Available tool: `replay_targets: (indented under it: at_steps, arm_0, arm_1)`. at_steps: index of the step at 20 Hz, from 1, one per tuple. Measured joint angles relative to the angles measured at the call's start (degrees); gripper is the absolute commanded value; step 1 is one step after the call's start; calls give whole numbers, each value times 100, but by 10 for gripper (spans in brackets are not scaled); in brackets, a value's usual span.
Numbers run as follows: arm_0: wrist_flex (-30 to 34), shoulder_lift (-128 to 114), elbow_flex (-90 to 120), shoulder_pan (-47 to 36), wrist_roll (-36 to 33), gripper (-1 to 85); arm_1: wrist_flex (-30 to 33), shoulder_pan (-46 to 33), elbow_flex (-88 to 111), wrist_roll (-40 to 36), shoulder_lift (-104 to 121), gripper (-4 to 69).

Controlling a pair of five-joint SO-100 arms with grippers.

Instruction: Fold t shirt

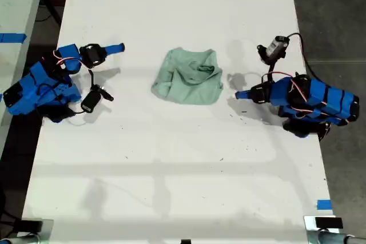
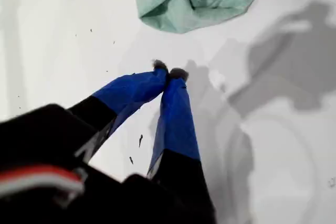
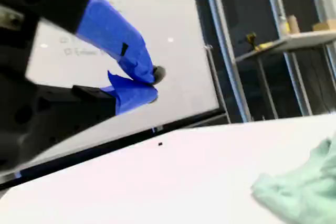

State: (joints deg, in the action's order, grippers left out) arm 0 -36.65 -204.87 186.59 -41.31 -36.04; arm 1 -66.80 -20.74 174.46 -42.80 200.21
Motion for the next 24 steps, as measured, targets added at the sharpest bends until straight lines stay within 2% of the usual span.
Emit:
replay_targets:
  at_steps: [5,8,16,24]
  arm_0:
    - [-185,-114,0,-281,79,-2]
    - [-246,-123,0,-861,396,-2]
    - [-439,-123,0,-800,510,-2]
    - [-475,-123,0,-800,536,-2]
  arm_1:
    - [-422,-431,18,360,0,13]
    - [-729,-879,18,299,0,12]
    - [-1020,-562,18,809,0,12]
    - [-1020,-501,26,879,0,12]
